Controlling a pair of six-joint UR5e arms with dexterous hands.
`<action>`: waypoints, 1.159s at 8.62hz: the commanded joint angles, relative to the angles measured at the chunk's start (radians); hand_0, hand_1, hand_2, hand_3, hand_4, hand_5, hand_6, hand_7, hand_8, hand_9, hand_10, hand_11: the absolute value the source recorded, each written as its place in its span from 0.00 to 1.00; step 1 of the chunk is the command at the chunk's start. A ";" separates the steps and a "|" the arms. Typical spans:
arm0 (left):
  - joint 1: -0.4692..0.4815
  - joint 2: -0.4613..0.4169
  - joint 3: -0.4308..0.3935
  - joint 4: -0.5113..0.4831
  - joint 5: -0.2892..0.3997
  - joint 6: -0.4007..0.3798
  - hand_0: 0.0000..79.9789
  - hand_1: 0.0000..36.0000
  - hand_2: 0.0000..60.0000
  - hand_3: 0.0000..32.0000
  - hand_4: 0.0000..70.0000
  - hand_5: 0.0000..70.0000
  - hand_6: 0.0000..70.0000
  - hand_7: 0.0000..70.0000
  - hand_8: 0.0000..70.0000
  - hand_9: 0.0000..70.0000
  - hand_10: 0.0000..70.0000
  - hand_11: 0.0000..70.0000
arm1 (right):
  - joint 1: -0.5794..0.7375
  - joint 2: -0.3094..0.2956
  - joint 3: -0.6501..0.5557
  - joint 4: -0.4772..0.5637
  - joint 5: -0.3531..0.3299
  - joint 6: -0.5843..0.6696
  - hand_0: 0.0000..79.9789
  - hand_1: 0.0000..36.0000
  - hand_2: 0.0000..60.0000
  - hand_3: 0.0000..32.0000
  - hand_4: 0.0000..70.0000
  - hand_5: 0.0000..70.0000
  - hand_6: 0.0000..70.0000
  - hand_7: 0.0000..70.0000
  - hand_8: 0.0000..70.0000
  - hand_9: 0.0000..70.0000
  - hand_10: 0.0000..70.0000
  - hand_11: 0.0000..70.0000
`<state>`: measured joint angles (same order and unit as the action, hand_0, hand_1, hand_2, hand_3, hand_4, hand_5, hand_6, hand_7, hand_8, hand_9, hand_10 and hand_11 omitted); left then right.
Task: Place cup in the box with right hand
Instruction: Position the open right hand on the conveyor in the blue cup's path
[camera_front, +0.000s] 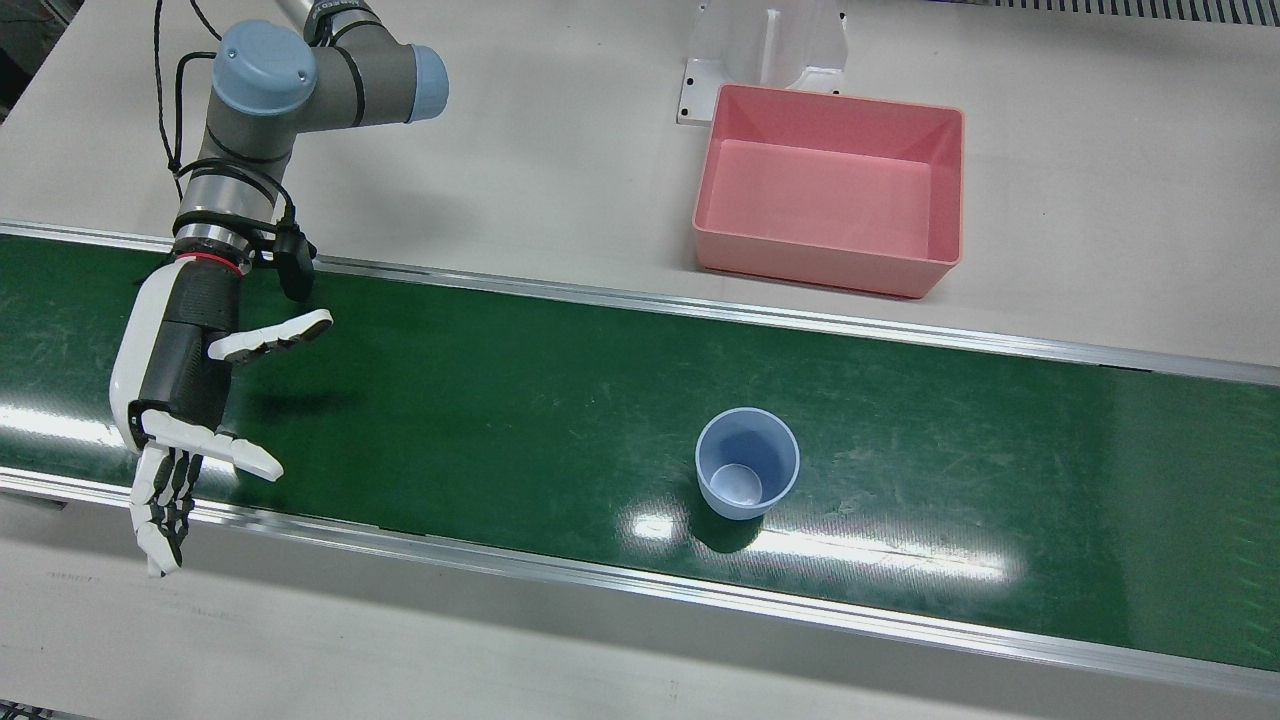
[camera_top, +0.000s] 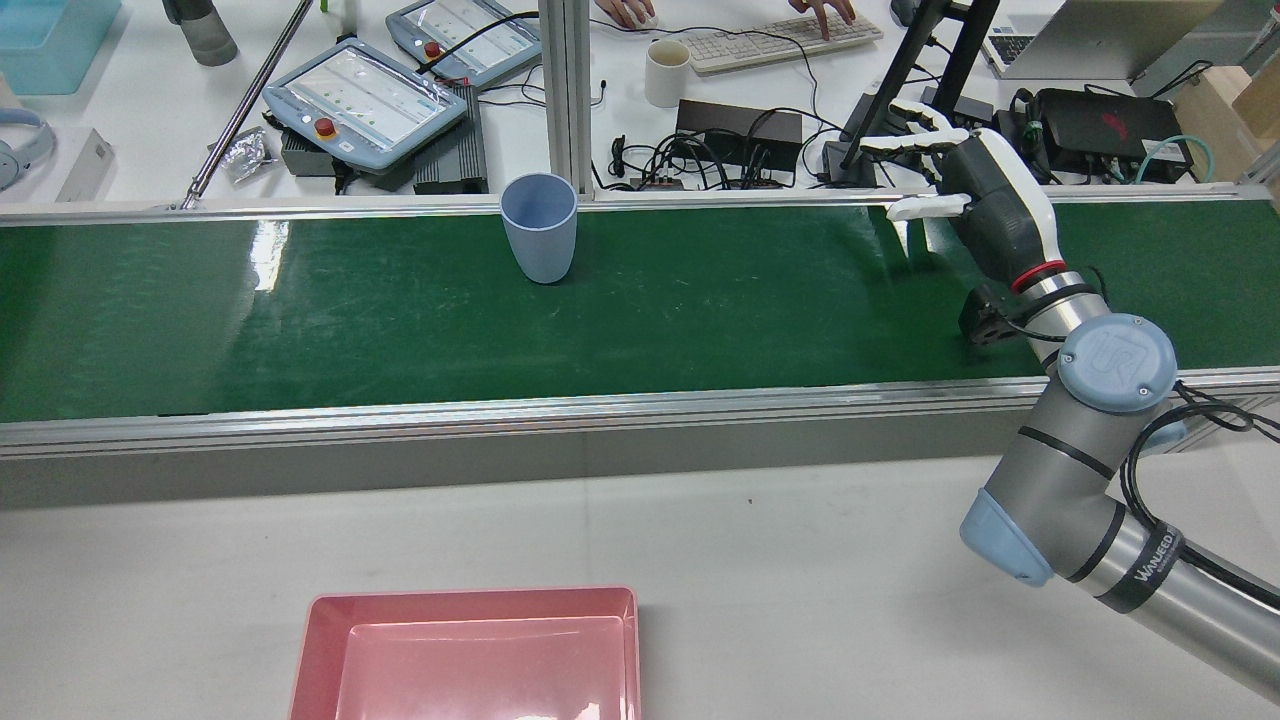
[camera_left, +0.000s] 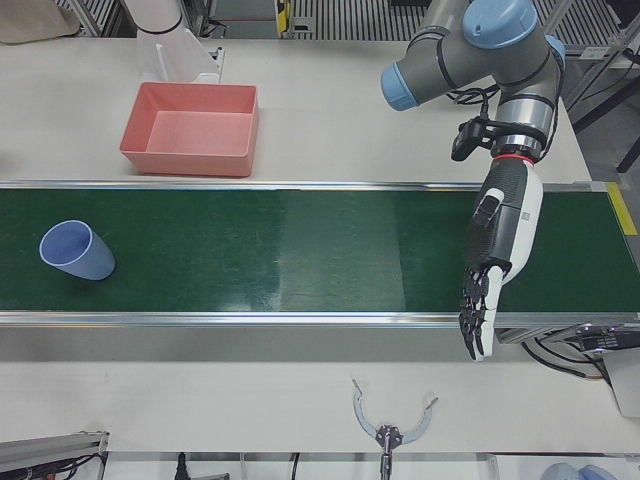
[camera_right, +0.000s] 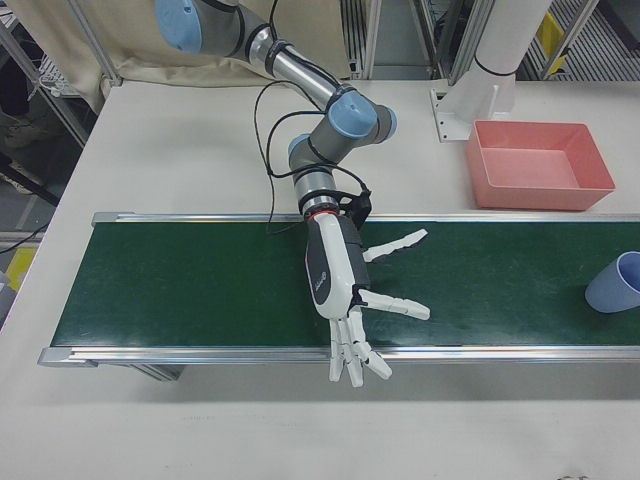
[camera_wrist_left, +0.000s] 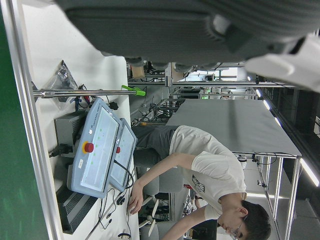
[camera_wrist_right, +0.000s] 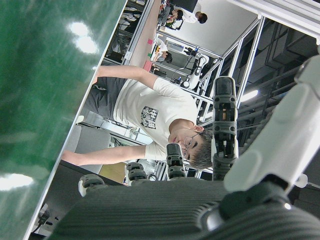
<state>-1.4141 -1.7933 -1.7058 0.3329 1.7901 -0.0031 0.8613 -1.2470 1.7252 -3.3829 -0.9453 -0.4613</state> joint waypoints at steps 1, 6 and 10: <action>0.001 0.000 0.000 0.000 0.000 0.000 0.00 0.00 0.00 0.00 0.00 0.00 0.00 0.00 0.00 0.00 0.00 0.00 | -0.005 0.003 0.002 -0.033 -0.012 -0.074 0.58 0.00 0.00 0.74 0.62 0.00 0.02 0.34 0.03 0.11 0.00 0.00; 0.001 0.000 0.000 0.000 0.000 0.000 0.00 0.00 0.00 0.00 0.00 0.00 0.00 0.00 0.00 0.00 0.00 0.00 | -0.007 0.003 -0.006 -0.033 -0.012 -0.096 0.58 0.00 0.00 0.71 0.65 0.00 0.02 0.35 0.03 0.11 0.00 0.00; 0.001 0.000 0.000 0.000 0.000 0.000 0.00 0.00 0.00 0.00 0.00 0.00 0.00 0.00 0.00 0.00 0.00 0.00 | -0.008 0.003 -0.006 -0.033 -0.012 -0.111 0.58 0.00 0.00 0.70 0.65 0.00 0.02 0.34 0.03 0.11 0.00 0.00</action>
<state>-1.4129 -1.7932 -1.7058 0.3329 1.7902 -0.0030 0.8538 -1.2442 1.7205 -3.4162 -0.9572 -0.5643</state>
